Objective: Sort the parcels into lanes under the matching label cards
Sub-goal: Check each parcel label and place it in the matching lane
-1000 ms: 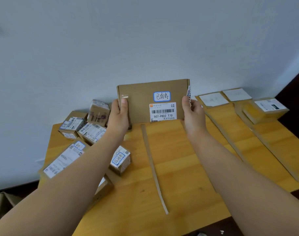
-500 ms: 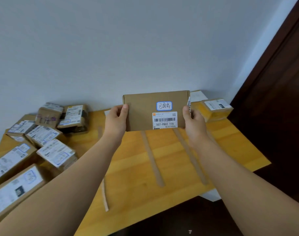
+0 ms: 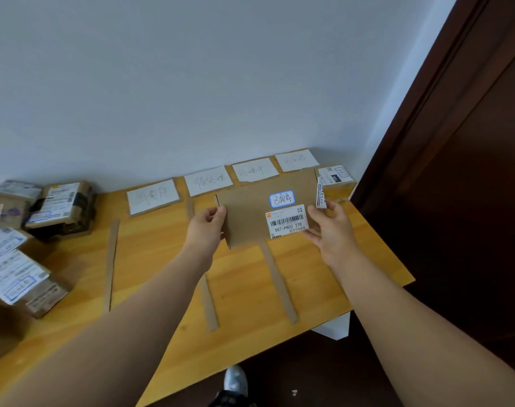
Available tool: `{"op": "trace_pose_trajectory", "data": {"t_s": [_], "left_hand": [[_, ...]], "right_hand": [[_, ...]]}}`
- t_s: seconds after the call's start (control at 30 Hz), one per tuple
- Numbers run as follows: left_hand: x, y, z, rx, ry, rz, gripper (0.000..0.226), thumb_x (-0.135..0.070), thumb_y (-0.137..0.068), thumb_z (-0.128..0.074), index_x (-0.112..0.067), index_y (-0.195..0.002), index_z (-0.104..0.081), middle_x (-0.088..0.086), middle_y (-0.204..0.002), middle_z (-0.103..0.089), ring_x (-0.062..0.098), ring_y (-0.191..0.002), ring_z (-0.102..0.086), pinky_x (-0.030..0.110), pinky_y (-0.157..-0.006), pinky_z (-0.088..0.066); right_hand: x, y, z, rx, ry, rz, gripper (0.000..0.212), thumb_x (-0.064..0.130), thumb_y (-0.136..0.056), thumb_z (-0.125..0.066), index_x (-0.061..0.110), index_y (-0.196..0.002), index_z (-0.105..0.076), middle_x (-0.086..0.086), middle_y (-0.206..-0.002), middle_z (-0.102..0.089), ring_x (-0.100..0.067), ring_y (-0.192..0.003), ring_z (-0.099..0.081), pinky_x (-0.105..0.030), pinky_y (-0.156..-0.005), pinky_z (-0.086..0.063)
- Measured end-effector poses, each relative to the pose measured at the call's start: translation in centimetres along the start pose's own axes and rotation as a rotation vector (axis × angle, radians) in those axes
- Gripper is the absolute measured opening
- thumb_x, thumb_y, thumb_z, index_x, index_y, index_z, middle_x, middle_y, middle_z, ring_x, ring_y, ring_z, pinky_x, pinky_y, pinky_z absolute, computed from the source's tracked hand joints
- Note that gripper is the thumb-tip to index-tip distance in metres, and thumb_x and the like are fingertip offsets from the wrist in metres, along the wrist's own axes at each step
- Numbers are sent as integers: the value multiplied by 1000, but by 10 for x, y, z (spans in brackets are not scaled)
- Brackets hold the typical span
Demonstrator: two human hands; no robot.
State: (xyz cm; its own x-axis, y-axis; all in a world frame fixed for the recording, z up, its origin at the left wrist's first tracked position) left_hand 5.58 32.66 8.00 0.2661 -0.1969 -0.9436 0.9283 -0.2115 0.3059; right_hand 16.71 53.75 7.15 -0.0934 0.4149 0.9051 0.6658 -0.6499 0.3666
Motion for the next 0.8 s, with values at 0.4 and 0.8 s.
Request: {"op": "trace_pose_trajectory", "data": {"t_s": [0.4,0.8], "left_hand": [[17,-56,-107,230,-329,76,24,-29,-99,-48,-15,-118,-54,1,-100,-59,21,-92,-61,44,-89,-52],[20,-74,-213,73,-366,62,27,-22,-99,-48,-21,-126,-51,1,-108,-57,17,-90,-62,34,-76,-53]], "right_hand": [[9,-94,91,-294,167,-30,38,17,-95,-59,6,-130,-47,-12,-104,-66,-14,-80,-67,-21,-58,-55],[31,-195,175,-332,339,-141,34,15,-95,-57,6,-126,-48,-16,-109,-64,-24,-87,-64,-31,-65,-54]]}}
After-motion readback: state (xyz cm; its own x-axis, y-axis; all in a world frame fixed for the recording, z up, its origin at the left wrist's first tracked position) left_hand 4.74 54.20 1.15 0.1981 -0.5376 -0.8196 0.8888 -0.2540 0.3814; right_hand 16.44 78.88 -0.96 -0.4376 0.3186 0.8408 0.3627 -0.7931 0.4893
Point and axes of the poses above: each hand's wrist, its own y-axis away from the middle knuckle, its own z-axis out of the back of the hand, x = y × z, the point moved 3 cm from there along -y, towards the middle knuckle
